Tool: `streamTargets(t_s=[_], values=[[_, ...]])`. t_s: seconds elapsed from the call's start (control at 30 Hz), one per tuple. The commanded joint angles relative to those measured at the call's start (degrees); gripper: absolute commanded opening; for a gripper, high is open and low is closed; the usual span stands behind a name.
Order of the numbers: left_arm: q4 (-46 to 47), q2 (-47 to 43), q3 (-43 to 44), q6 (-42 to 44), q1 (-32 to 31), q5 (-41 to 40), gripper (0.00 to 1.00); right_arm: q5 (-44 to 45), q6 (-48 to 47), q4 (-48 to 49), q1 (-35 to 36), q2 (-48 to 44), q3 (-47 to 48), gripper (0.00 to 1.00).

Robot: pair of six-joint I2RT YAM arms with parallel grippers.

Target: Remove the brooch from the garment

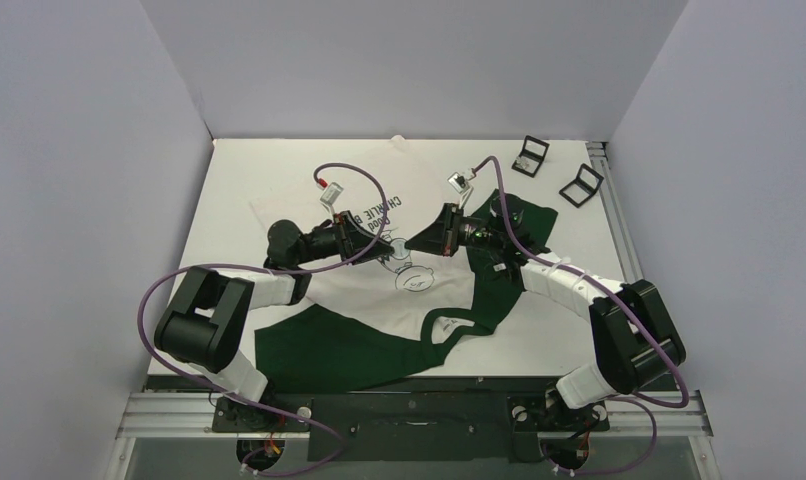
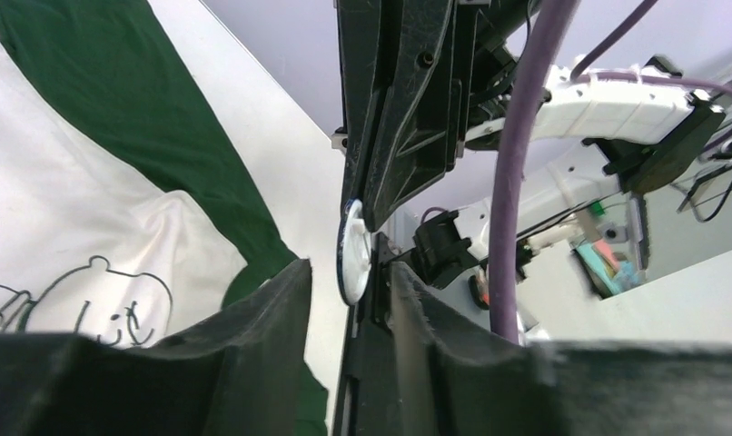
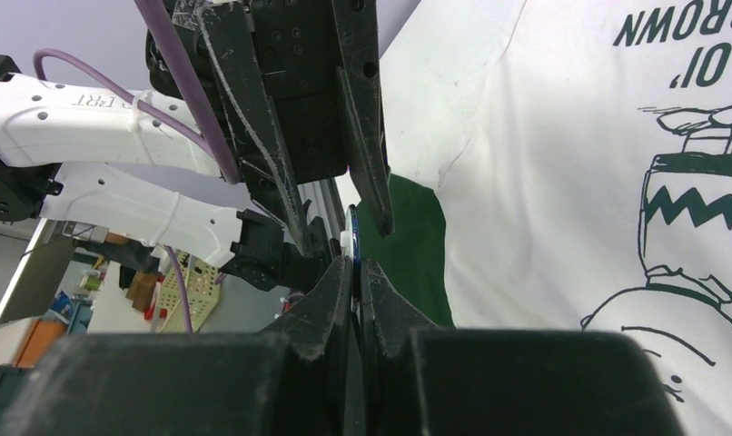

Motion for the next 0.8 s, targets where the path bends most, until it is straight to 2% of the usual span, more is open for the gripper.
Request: streamTargets(t_s=[0.0,0.03,0.2,0.27,0.33,0.37,0.4,0.53,0.73,0.77], values=[[-0.97,-0.82,0.52,2.42,0.28,0.23,0.40,0.15,-3.46,-1.40,-0.14,-2.46,1.83,0.00],[-1.65,-1.01,0.47,2.68,0.28,0.10,0.46,0.39,-3.75,-2.45,-0.25,-2.54,2.03,0.00],[-3.47,-1.63,0.53,4.21,0.48,-0.40,0.55,1.18,-5.26,-4.73,-0.88,-3.04,2.05,0.00],[-4.37,-1.88,0.65,4.87,0.84,-0.57,0.62,1.85,-7.88,-7.71,-1.37,-3.30,2.65,0.00],[-6.30,-2.34,0.90,6.10,1.39,-0.85,0.80,3.11,-14.38,-15.46,-2.15,-3.59,4.55,0.00],[-8.36,-2.93,1.07,7.54,1.83,-0.90,0.96,4.43,-19.85,-21.81,-2.84,-3.69,6.29,0.00],[-9.89,-3.29,1.56,8.49,2.11,-0.95,1.00,5.16,-22.53,-25.11,-3.28,-3.72,7.15,0.00],[-29.93,-5.88,5.31,18.67,3.47,-1.81,0.96,11.37,-37.07,-43.50,-7.84,-3.67,12.79,0.00],[-61.58,-8.34,15.31,40.81,4.49,-7.93,0.96,17.94,-56.45,-59.47,-19.91,-2.17,19.03,0.00],[-63.79,-8.41,17.20,44.49,4.50,-8.90,0.96,19.08,-60.97,-61.12,-21.26,-1.25,20.24,0.00]])
